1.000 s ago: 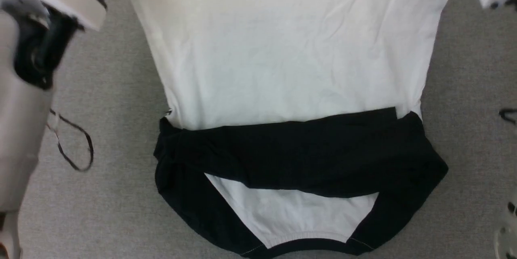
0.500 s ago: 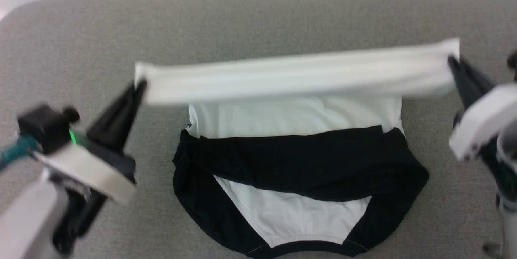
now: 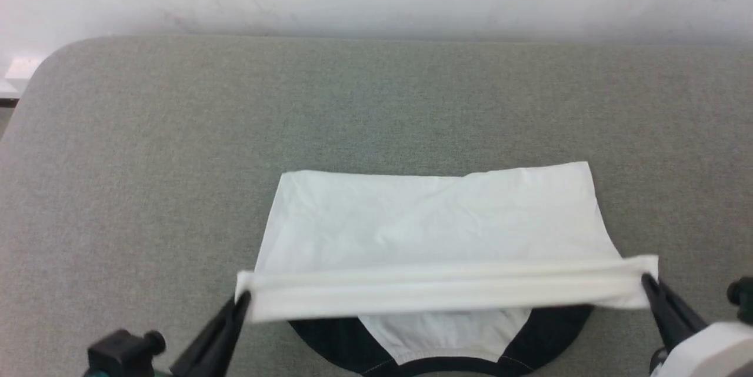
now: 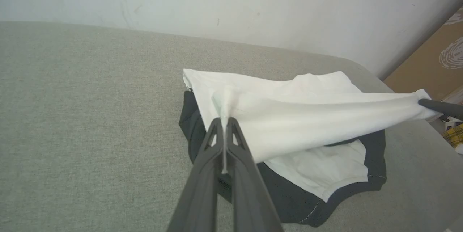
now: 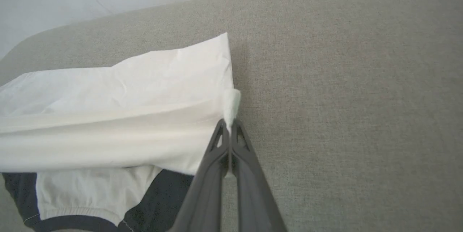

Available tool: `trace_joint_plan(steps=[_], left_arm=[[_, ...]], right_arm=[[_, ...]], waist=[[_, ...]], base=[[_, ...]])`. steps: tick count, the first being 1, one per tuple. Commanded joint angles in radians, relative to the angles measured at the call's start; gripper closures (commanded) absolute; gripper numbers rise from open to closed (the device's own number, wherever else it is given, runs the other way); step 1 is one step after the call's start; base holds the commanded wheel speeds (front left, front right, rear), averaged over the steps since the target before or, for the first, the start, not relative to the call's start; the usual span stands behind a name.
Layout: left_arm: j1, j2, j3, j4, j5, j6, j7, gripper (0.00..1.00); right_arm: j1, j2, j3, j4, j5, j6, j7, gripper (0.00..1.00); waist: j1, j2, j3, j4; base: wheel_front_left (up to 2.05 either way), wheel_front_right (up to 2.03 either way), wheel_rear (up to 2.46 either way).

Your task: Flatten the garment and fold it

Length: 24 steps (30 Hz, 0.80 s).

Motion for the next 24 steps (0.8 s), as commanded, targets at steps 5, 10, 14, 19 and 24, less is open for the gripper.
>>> trace_joint_plan(steps=[5,10,14,19,24], left_arm=[[0.032,-0.033,-0.032,0.046,0.011,0.004,-0.009,1.0],[-0.001,-0.046,-0.093,0.138,0.056,-0.021,0.025,0.65],[-0.023,-0.063,-0.132,0.187,0.07,-0.038,0.055,0.0],[-0.013,-0.081,-0.122,0.187,0.051,-0.018,0.051,0.0],[0.02,-0.093,-0.022,0.104,0.016,0.046,0.002,0.0]], right_arm=[[0.045,0.004,0.031,0.029,-0.033,-0.002,-0.026,1.0],[0.036,0.003,0.058,0.104,-0.069,-0.002,-0.047,0.0],[0.027,0.0,0.069,0.147,-0.076,-0.002,-0.06,0.0],[0.031,0.002,0.061,0.133,-0.053,-0.002,-0.067,0.0],[0.028,0.003,0.015,0.068,-0.037,-0.002,-0.069,0.0]], waist=[[0.0002,0.0,-0.023,-0.021],[0.0002,0.0,-0.051,-0.03],[0.0002,0.0,-0.08,-0.034],[0.0002,0.0,-0.108,-0.037],[0.0002,0.0,-0.116,-0.036]], base=[[0.0,0.0,0.0],[0.0,0.0,0.0],[0.0,0.0,0.0],[0.0,0.0,0.0],[0.0,0.0,0.0]])
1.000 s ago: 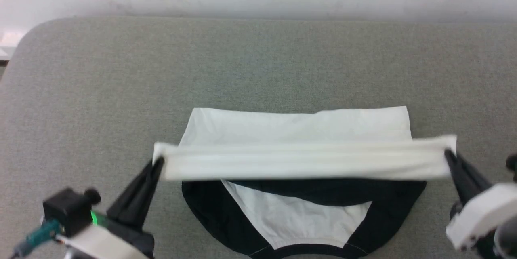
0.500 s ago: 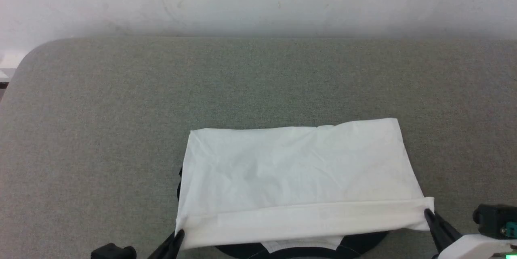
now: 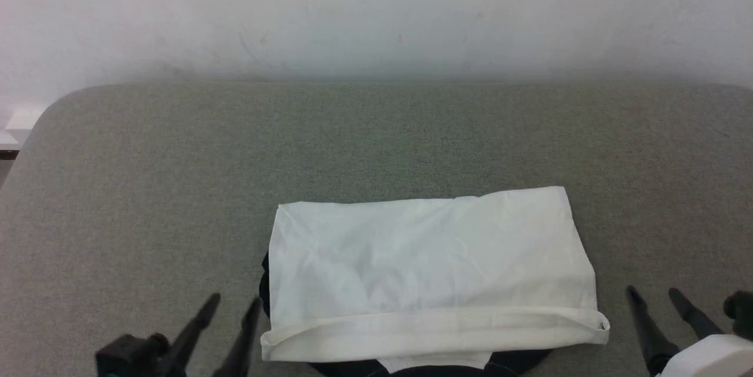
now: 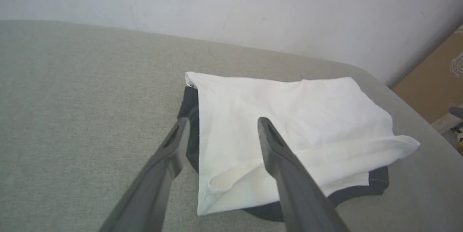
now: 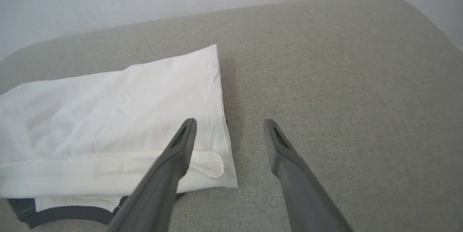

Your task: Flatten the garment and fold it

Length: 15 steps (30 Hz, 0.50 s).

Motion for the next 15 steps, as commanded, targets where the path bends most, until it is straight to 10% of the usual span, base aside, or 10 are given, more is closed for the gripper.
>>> trace_joint_plan(steps=[1,8,15], left_arm=[[0.009,-0.007,0.03,-0.02,0.003,0.02,-0.013,0.0],[0.027,-0.088,0.242,-0.188,0.213,0.127,-0.029,0.0],[0.06,-0.189,0.297,-0.22,0.329,0.08,-0.029,0.0]], right_arm=[[-0.009,0.001,-0.01,-0.014,0.004,-0.001,-0.003,0.0],[-0.052,0.003,-0.061,-0.053,-0.026,-0.001,0.03,0.0],[-0.144,0.004,-0.047,0.034,-0.049,-0.001,0.094,0.0]], waist=[[0.0001,-0.0001,0.001,0.001],[0.0001,-0.0001,0.034,0.014],[0.0001,-0.0001,0.103,0.034]], base=[[0.0,0.0,0.0],[0.0,0.0,0.0],[0.0,0.0,0.0]])
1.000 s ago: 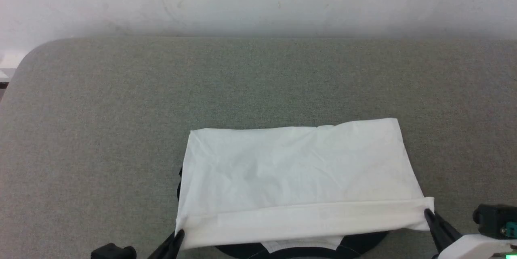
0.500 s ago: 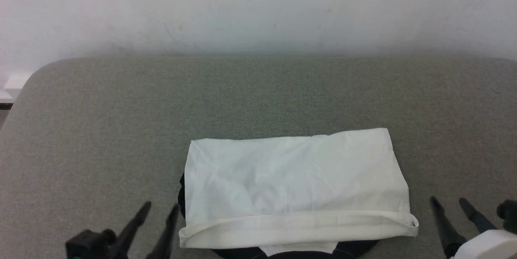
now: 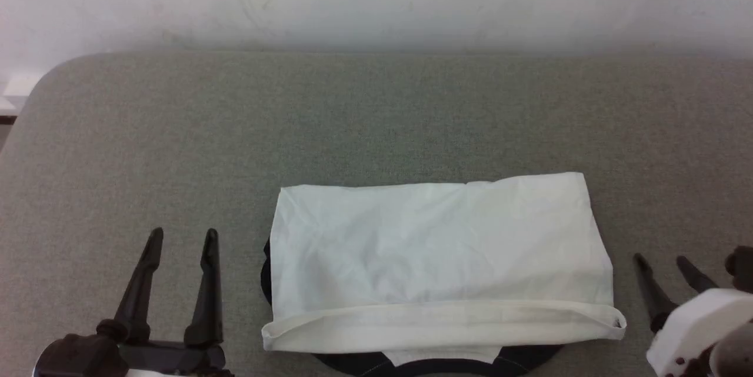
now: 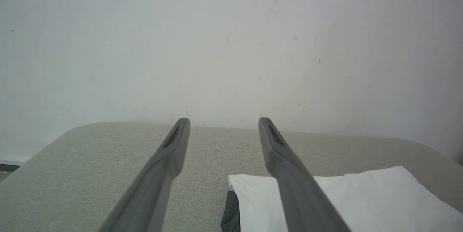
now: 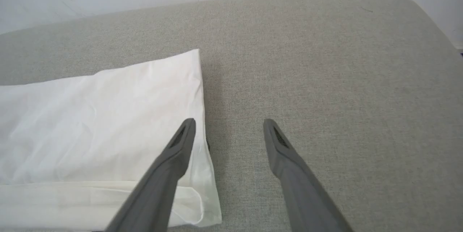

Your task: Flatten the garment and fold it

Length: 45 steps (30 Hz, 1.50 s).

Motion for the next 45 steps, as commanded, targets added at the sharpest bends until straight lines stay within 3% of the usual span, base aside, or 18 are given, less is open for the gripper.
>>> trace_joint_plan(steps=[1,10,18,19,21,31,34,41,45], left_arm=[[0.004,-0.013,0.007,0.004,0.011,-0.016,-0.005,0.0],[-0.035,-0.077,0.035,0.053,0.043,-0.109,-0.005,0.0],[-0.066,-0.109,0.044,0.092,0.051,-0.167,-0.005,0.0],[-0.069,-0.111,0.045,0.096,0.052,-0.172,-0.005,0.0],[-0.074,-0.117,0.049,0.103,0.055,-0.181,-0.005,0.0],[-0.067,-0.13,0.061,0.137,0.059,-0.201,-0.005,0.0],[-0.051,-0.129,0.064,0.142,0.058,-0.2,-0.005,0.0],[-0.012,-0.122,0.063,0.138,0.056,-0.189,0.005,0.0],[0.003,-0.119,0.059,0.132,0.057,-0.182,0.015,0.0]], right_arm=[[-0.026,0.003,0.007,0.018,-0.001,-0.001,0.008,0.0],[-0.111,-0.003,0.044,0.156,-0.017,-0.001,0.048,0.0],[-0.141,-0.004,0.074,0.26,0.021,-0.001,0.147,0.0],[-0.143,-0.003,0.083,0.265,0.031,-0.001,0.162,0.51],[-0.151,-0.002,0.078,0.272,0.048,-0.001,0.179,1.0],[-0.188,0.002,0.021,0.276,0.021,-0.001,0.149,1.0],[-0.204,0.0,-0.048,0.267,-0.002,-0.001,0.118,1.0],[-0.182,-0.072,-0.23,0.257,-0.071,-0.001,0.11,1.0],[-0.151,-0.107,-0.254,0.259,-0.074,-0.001,0.095,1.0]], waist=[[-0.0001,0.0,0.037,0.018],[-0.0001,0.0,0.113,0.063],[-0.0001,0.0,0.162,0.091],[-0.0001,0.0,0.165,0.092],[-0.0001,0.0,0.171,0.093],[-0.0001,0.0,0.116,0.077],[-0.0001,0.0,0.081,0.063],[-0.0001,0.0,0.015,0.038],[-0.0001,0.0,-0.009,0.034]], base=[[0.0,0.0,0.0],[0.0,0.0,0.0],[0.0,0.0,0.0],[0.0,0.0,0.0],[0.0,0.0,0.0],[0.0,0.0,0.0],[0.0,0.0,0.0],[0.0,0.0,0.0],[0.0,0.0,0.0]])
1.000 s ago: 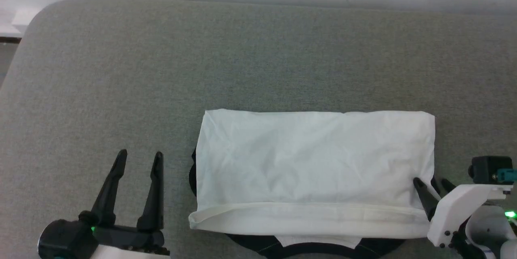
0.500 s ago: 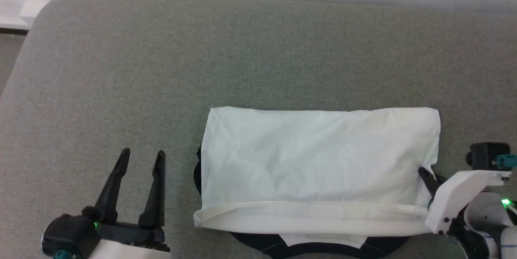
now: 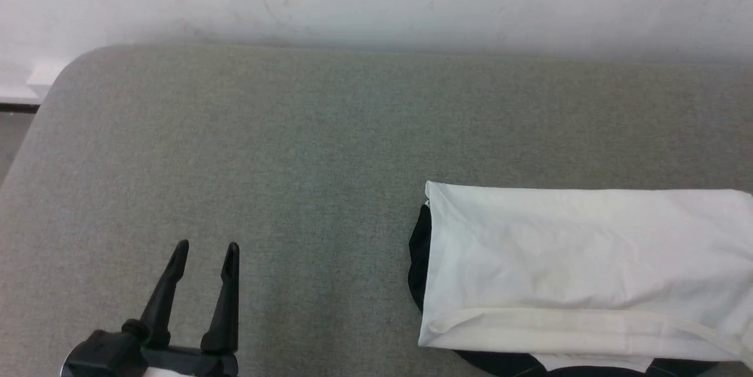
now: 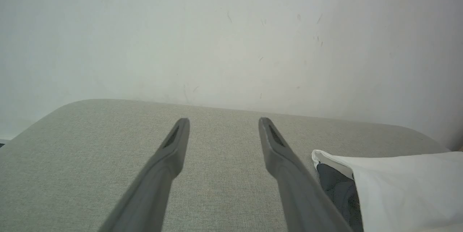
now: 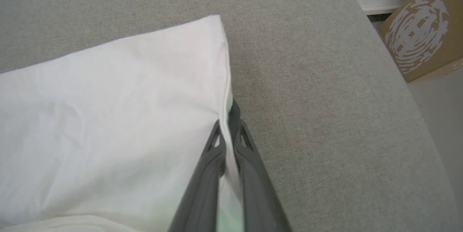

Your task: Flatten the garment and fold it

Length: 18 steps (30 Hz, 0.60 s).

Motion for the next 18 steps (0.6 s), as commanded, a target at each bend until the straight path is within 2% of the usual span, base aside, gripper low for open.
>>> trace_joint_plan(steps=[1,5,9,14,18], left_arm=[[0.016,0.003,0.0,-0.004,0.003,0.008,0.004,0.0],[0.04,0.003,0.003,-0.01,-0.005,0.016,0.008,0.0],[0.047,0.001,-0.001,-0.014,-0.009,0.018,0.01,0.0],[0.033,-0.01,-0.02,-0.011,-0.012,0.01,0.008,0.0],[0.023,-0.021,-0.029,0.002,-0.018,0.003,0.004,0.0]], right_arm=[[0.002,0.005,0.011,-0.006,0.006,-0.001,-0.009,1.0],[-0.002,0.024,0.109,-0.055,0.039,-0.001,-0.003,1.0],[-0.007,0.059,0.241,-0.141,0.084,-0.001,0.06,1.0],[-0.001,0.072,0.395,-0.233,0.125,-0.001,0.157,1.0],[-0.014,0.072,0.502,-0.259,0.131,-0.001,0.201,1.0]], waist=[[0.0,0.0,-0.021,-0.013],[0.0,0.0,-0.041,-0.025],[0.0,0.0,-0.051,-0.024],[0.0,0.0,-0.039,0.0],[0.0,0.0,-0.015,0.03]], base=[[0.0,0.0,0.0],[0.0,0.0,0.0],[0.0,0.0,0.0],[0.0,0.0,0.0],[0.0,0.0,0.0]])
